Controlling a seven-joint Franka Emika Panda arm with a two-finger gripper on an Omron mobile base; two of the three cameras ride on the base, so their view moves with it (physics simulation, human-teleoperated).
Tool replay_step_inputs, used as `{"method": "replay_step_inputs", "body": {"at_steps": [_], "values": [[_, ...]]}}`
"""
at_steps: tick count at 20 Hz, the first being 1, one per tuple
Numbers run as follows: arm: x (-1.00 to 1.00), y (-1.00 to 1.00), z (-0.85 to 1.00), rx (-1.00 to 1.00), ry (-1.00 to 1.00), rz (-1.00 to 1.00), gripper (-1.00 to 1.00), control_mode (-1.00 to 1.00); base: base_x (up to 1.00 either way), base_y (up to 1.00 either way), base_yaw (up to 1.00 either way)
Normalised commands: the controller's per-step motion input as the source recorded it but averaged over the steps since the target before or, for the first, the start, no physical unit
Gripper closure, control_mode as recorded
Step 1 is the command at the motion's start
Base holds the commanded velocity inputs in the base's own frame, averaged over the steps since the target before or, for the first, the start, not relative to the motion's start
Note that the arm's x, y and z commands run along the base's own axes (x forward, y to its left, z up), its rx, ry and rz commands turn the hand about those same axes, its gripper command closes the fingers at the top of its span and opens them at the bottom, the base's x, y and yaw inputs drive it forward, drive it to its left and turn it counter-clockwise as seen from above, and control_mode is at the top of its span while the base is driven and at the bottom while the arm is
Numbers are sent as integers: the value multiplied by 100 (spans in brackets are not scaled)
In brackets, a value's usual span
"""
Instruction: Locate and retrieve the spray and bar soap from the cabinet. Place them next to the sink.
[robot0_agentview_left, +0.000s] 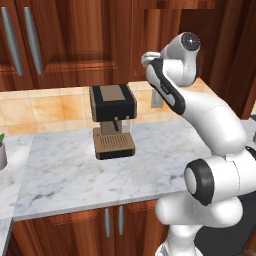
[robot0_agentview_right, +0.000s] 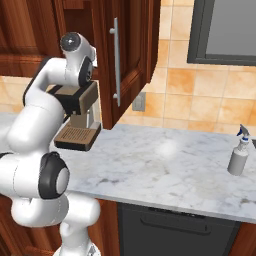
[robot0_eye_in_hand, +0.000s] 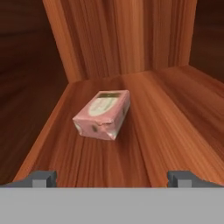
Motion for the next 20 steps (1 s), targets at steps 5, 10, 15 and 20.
{"method": "replay_step_inputs", "body": {"at_steps": [5, 10, 15, 20], "values": [[21, -7, 0, -1, -3, 9, -100, -100, 0, 0, 0], [15, -7, 0, -5, -5, 9, -100, -100, 0, 0, 0], [3, 0, 0, -3, -2, 5, -100, -100, 0, 0, 0], [16, 0, 0, -4, 0, 3, -100, -100, 0, 0, 0]]}}
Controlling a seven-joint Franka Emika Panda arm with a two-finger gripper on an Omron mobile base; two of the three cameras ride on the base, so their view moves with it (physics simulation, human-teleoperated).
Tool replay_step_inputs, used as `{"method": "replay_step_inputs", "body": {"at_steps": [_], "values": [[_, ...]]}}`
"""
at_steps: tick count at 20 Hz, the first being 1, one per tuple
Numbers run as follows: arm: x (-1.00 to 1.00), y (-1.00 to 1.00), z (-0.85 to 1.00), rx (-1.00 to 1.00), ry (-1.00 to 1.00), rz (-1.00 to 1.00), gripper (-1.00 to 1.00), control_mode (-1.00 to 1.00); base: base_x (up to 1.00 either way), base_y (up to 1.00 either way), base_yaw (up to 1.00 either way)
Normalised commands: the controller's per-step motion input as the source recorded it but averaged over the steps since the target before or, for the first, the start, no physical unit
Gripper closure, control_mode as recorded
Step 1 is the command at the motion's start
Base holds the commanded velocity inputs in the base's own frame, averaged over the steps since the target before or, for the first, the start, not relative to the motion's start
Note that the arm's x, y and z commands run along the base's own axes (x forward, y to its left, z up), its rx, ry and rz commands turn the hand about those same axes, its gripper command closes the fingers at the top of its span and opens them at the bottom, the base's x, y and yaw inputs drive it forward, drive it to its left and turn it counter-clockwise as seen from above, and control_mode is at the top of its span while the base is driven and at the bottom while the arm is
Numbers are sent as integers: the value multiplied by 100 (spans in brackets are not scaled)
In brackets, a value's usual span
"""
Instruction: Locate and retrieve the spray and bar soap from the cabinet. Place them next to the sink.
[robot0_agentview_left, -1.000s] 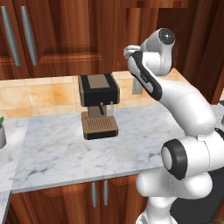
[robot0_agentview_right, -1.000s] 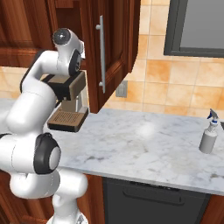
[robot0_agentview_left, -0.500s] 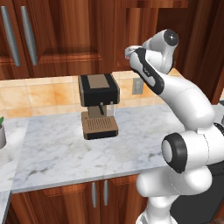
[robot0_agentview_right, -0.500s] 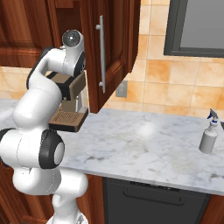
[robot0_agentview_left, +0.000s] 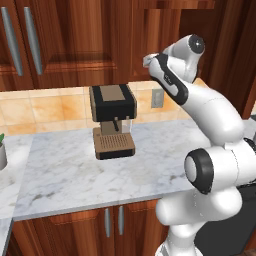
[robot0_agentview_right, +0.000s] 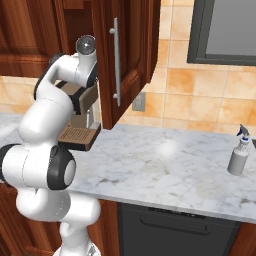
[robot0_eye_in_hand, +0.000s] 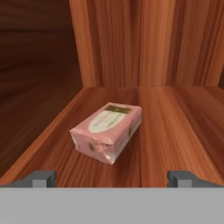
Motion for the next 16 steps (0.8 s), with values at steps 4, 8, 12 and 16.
{"method": "replay_step_inputs", "body": {"at_steps": [4, 8, 12, 16], "values": [[25, 1, 0, -7, 1, 2, -100, -100, 0, 0, 0], [26, 4, 0, -8, 4, 1, -100, -100, 0, 0, 0], [11, 18, 0, -8, 4, 0, -100, -100, 0, 0, 0], [13, 15, 0, -7, 2, 0, -100, -100, 0, 0, 0]]}}
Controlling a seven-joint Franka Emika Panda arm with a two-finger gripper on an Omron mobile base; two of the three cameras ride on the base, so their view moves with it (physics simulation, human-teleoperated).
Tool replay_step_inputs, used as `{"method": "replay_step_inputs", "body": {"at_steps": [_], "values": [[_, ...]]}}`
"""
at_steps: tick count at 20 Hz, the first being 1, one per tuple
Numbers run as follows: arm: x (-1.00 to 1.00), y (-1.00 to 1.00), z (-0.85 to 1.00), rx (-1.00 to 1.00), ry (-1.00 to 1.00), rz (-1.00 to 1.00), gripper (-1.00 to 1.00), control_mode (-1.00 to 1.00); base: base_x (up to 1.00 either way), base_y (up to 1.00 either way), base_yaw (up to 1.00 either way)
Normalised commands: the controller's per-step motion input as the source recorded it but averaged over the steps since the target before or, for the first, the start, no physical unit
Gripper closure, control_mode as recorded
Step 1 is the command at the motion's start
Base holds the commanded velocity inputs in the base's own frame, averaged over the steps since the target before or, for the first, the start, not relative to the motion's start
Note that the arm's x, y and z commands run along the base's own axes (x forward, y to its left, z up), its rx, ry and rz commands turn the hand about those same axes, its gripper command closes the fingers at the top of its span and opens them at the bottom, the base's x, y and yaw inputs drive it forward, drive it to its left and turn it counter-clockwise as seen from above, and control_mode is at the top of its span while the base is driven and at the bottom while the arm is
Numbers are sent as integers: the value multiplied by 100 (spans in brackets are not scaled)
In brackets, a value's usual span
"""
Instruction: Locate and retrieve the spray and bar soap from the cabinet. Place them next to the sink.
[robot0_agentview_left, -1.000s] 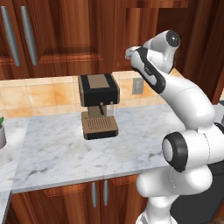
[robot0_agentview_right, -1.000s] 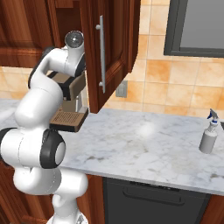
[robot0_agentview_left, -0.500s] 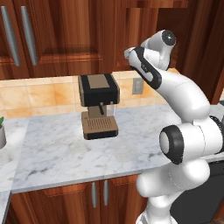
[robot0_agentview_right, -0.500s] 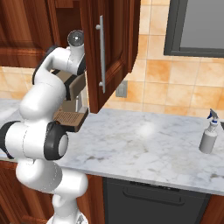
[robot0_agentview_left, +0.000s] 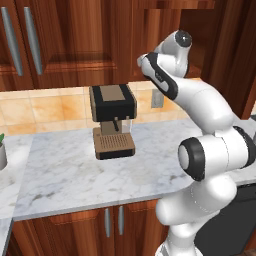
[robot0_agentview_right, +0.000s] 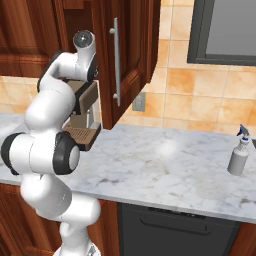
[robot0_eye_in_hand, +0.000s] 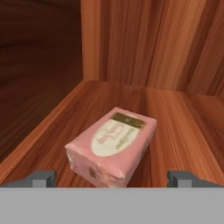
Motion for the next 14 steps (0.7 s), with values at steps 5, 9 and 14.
{"method": "replay_step_inputs", "body": {"at_steps": [5, 9, 14], "values": [[24, 2, 0, -2, 0, 3, -100, -100, 0, 0, 0], [16, 0, 0, 0, 0, 4, -100, -100, 0, 0, 0], [3, -9, -2, 0, 1, 1, -100, -100, 0, 0, 0]]}}
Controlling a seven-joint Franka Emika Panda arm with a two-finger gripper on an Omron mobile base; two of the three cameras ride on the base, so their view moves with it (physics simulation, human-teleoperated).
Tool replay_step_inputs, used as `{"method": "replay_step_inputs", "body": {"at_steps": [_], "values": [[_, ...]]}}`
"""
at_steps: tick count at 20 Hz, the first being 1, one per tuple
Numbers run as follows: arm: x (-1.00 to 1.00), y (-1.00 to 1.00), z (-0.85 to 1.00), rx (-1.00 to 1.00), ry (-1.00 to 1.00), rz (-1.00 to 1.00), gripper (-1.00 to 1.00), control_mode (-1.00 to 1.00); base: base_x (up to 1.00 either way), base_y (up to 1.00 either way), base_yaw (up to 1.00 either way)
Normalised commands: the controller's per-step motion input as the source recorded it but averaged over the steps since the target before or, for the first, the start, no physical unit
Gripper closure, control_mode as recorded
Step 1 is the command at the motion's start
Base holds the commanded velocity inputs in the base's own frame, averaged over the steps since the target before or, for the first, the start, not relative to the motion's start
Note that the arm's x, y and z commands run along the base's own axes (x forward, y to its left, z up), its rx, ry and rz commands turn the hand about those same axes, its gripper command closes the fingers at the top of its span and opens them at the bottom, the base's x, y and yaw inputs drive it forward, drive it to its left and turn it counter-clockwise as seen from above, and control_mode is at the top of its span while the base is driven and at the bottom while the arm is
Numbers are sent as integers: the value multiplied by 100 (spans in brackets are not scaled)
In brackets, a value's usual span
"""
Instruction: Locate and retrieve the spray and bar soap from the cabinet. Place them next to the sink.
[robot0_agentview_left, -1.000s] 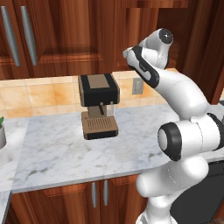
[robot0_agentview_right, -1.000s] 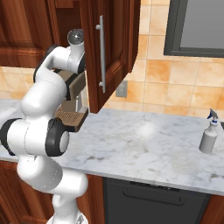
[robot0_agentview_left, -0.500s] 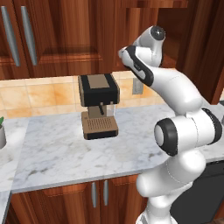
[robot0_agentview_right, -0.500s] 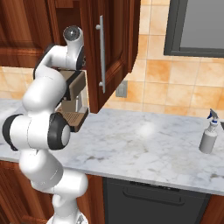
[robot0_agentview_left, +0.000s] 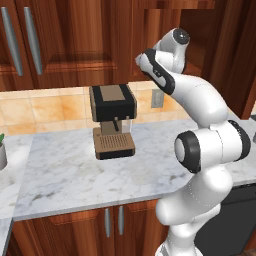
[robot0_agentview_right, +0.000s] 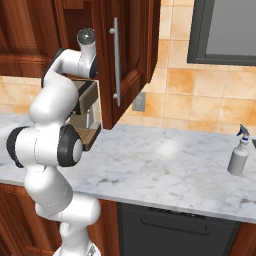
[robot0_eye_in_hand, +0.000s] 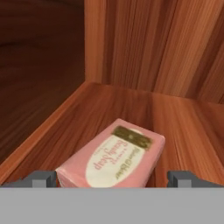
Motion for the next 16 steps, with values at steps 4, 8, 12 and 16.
{"method": "replay_step_inputs", "body": {"at_steps": [4, 8, 12, 16], "values": [[0, -3, -10, 0, 3, 0, -100, -100, 0, 0, 0], [0, 0, -15, 0, 3, 0, -100, -100, 0, 0, 0], [3, 0, -2, 0, 0, 0, -100, -100, 0, 0, 0], [9, 0, 0, 0, 0, 0, 100, -100, 0, 0, 0]]}}
